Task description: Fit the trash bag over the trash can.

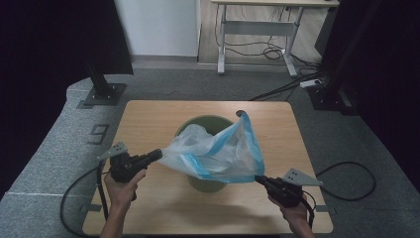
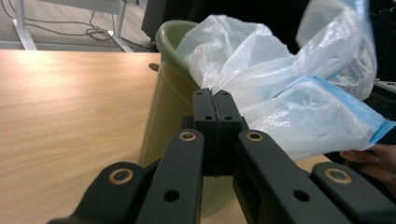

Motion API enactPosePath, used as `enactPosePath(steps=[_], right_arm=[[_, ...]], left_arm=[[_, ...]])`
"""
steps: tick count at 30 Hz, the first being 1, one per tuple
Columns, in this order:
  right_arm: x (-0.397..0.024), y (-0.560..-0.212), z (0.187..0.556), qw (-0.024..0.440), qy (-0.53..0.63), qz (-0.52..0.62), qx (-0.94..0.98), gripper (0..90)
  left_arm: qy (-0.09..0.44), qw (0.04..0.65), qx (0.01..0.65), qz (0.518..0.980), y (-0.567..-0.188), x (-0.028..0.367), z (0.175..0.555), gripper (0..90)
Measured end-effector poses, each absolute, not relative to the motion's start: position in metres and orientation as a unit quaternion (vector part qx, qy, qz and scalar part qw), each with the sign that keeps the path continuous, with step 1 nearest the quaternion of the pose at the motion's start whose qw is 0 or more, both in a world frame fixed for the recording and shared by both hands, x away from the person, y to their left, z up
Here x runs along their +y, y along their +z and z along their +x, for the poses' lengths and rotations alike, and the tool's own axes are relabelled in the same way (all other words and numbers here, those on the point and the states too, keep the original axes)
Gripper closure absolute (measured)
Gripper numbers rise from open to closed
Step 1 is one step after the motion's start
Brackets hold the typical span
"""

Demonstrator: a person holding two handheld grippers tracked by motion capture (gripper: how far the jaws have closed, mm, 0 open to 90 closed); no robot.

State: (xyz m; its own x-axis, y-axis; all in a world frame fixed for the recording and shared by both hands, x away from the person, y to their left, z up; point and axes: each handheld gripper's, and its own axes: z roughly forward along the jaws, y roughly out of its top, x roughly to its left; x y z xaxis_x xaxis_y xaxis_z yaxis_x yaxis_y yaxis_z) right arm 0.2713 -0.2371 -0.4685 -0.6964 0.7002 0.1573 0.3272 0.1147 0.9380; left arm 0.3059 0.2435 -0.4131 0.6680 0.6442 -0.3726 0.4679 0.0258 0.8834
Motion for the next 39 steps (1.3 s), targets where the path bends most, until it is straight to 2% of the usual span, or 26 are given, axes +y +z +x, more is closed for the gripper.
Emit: enactPosePath(steps=[17, 27, 32, 36, 37, 39], right_arm=[[-0.229, -0.480, 0.278, 0.143, 0.549, 0.347, 0.747, 88.8], [-0.224, -0.483, 0.284, 0.141, 0.529, 0.345, 0.762, 88.9], [-0.230, -0.488, 0.292, 0.131, 0.524, 0.360, 0.761, 88.8], [-0.235, -0.488, 0.292, 0.126, 0.530, 0.365, 0.755, 88.7], [-0.235, -0.487, 0.291, 0.129, 0.530, 0.364, 0.755, 88.3], [-0.235, -0.485, 0.287, 0.138, 0.532, 0.359, 0.755, 74.2]], left_arm=[[0.048, 0.562, 0.414, 0.715, -0.434, 0.239, 0.320, 90.0], [0.058, 0.530, 0.440, 0.723, -0.438, 0.237, 0.333, 90.0], [0.044, 0.534, 0.457, 0.710, -0.440, 0.239, 0.342, 90.0], [0.046, 0.539, 0.444, 0.714, -0.437, 0.235, 0.340, 90.0], [0.045, 0.542, 0.438, 0.716, -0.436, 0.235, 0.338, 88.4], [0.048, 0.547, 0.432, 0.716, -0.433, 0.234, 0.335, 86.4]])
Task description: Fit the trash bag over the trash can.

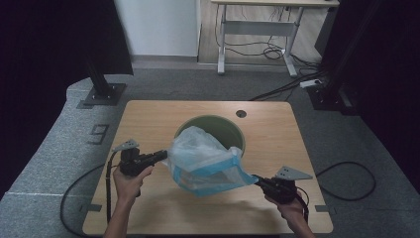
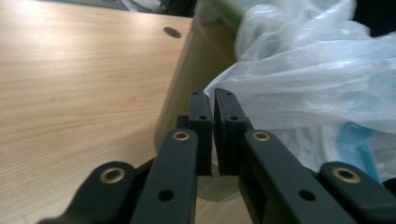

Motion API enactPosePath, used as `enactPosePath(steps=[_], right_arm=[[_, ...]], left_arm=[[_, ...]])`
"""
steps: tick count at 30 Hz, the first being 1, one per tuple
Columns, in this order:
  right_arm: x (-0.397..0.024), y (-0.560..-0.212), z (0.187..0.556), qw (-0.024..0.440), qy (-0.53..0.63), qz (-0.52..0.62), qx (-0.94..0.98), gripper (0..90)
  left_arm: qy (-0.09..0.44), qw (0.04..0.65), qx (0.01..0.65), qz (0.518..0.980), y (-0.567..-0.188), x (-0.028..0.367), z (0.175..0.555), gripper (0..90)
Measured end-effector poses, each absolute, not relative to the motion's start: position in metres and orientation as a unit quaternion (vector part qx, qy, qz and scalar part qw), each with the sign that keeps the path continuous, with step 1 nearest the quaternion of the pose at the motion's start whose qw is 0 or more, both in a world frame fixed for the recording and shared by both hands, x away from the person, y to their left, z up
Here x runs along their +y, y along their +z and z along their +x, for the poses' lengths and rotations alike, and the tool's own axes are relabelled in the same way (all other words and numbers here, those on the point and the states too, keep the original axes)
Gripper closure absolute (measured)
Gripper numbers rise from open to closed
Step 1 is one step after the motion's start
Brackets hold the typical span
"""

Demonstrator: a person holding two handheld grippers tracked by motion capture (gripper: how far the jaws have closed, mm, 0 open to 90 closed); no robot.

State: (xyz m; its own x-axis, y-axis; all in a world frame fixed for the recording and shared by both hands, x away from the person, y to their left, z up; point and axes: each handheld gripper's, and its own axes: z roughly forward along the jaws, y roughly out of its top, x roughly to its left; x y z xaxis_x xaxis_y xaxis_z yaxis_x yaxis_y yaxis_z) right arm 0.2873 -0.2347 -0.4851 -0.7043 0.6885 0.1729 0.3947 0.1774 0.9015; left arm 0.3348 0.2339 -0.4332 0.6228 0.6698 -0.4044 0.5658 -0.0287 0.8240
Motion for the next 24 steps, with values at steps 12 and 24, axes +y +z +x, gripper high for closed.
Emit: enactPosePath(steps=[12, 24], right_arm=[[-0.249, -0.455, 0.256, 0.171, 0.565, 0.305, 0.747, 50.2], [-0.242, -0.430, 0.237, 0.157, 0.595, 0.263, 0.743, 40.1]], left_arm=[[0.062, 0.562, 0.422, 0.708, -0.425, 0.232, 0.327, 89.7], [0.081, 0.576, 0.414, 0.700, -0.414, 0.222, 0.321, 90.0]])
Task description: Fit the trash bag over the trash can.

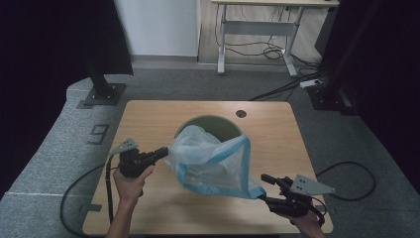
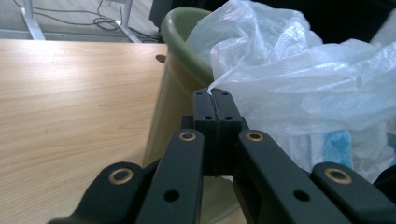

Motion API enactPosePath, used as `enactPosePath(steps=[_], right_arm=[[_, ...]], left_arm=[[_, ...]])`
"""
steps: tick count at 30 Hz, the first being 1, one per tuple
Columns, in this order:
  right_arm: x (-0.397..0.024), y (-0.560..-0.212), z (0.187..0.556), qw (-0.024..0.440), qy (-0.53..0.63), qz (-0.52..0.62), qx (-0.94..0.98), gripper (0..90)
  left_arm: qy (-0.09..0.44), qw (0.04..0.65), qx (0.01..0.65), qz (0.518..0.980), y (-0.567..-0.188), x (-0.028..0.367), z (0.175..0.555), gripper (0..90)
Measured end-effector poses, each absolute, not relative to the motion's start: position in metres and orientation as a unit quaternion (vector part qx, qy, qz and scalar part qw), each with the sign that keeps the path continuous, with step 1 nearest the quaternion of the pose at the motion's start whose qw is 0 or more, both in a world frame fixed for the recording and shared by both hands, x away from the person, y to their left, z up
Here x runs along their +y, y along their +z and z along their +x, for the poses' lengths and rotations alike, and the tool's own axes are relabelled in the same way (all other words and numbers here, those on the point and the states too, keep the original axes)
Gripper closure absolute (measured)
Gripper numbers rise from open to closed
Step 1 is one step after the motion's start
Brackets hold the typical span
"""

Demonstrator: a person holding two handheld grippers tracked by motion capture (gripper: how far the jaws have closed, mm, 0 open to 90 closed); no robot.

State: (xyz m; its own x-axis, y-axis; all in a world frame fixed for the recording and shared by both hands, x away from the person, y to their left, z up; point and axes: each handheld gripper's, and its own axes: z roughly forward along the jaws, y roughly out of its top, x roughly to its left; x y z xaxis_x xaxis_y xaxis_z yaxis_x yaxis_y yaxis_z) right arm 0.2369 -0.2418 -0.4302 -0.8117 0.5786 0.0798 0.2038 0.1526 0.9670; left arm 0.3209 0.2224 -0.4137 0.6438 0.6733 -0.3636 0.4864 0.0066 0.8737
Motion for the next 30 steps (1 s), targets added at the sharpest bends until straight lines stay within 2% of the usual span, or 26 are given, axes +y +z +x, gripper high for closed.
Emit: enactPosePath(steps=[5, 12, 17, 19, 30], right_arm=[[-0.236, -0.414, 0.225, 0.165, 0.600, 0.242, 0.745, 41.6], [-0.231, -0.396, 0.233, 0.178, 0.610, 0.254, 0.729, 55.7], [-0.230, -0.388, 0.244, 0.190, 0.603, 0.264, 0.728, 82.0], [-0.231, -0.389, 0.254, 0.189, 0.599, 0.275, 0.728, 88.0], [-0.242, -0.403, 0.321, 0.185, 0.584, 0.357, 0.705, 88.5]], left_arm=[[0.081, 0.582, 0.406, 0.699, -0.410, 0.216, 0.316, 90.0], [0.083, 0.584, 0.400, 0.702, -0.405, 0.213, 0.316, 90.0], [0.087, 0.583, 0.405, 0.699, -0.405, 0.214, 0.319, 90.0], [0.092, 0.582, 0.410, 0.697, -0.405, 0.215, 0.321, 90.0], [0.102, 0.570, 0.440, 0.687, -0.401, 0.225, 0.349, 90.0]])
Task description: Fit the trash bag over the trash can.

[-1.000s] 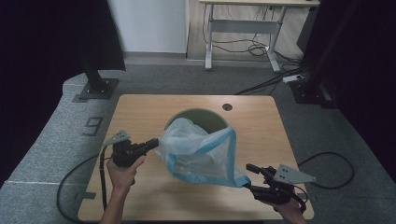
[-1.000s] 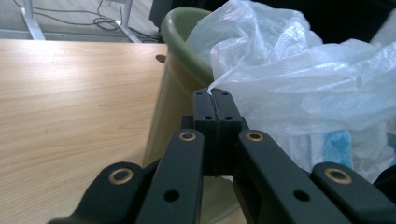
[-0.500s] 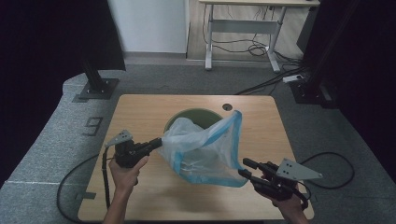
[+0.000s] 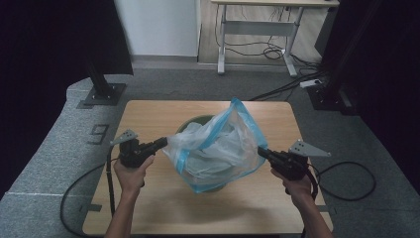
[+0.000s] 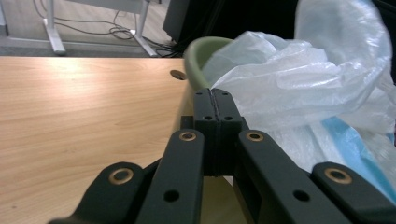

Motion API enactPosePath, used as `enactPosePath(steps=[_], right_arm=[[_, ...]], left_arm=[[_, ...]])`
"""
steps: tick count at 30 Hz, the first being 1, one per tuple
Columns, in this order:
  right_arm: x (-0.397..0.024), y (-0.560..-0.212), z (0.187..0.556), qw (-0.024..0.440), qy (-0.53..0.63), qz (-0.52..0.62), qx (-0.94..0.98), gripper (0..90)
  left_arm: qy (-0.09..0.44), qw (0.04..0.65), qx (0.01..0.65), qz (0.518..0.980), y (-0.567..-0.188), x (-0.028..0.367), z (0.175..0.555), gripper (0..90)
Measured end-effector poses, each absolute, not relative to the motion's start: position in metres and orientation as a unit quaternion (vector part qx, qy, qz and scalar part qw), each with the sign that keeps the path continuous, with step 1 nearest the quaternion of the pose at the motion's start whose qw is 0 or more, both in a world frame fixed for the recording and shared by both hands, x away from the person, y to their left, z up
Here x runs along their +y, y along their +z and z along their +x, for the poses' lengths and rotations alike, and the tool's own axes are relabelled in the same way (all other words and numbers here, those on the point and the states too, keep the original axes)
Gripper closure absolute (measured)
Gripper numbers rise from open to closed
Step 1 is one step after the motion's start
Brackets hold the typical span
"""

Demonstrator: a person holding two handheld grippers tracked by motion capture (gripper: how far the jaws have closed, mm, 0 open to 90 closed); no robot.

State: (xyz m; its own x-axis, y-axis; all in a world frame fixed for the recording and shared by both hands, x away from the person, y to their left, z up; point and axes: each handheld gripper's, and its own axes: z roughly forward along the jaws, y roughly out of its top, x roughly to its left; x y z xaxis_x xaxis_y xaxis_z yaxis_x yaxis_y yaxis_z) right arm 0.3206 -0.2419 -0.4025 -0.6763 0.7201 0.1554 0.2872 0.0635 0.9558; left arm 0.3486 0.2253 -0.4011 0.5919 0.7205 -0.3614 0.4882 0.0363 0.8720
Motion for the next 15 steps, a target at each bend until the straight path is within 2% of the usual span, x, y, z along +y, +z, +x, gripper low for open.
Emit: enactPosePath(steps=[7, 15], right_arm=[[-0.244, -0.419, 0.353, 0.163, 0.572, 0.397, 0.699, 88.5], [-0.236, -0.444, 0.371, 0.132, 0.554, 0.420, 0.706, 88.5]], left_arm=[[0.089, 0.560, 0.459, 0.684, -0.406, 0.226, 0.368, 90.0], [0.078, 0.545, 0.473, 0.688, -0.418, 0.224, 0.379, 90.0]])
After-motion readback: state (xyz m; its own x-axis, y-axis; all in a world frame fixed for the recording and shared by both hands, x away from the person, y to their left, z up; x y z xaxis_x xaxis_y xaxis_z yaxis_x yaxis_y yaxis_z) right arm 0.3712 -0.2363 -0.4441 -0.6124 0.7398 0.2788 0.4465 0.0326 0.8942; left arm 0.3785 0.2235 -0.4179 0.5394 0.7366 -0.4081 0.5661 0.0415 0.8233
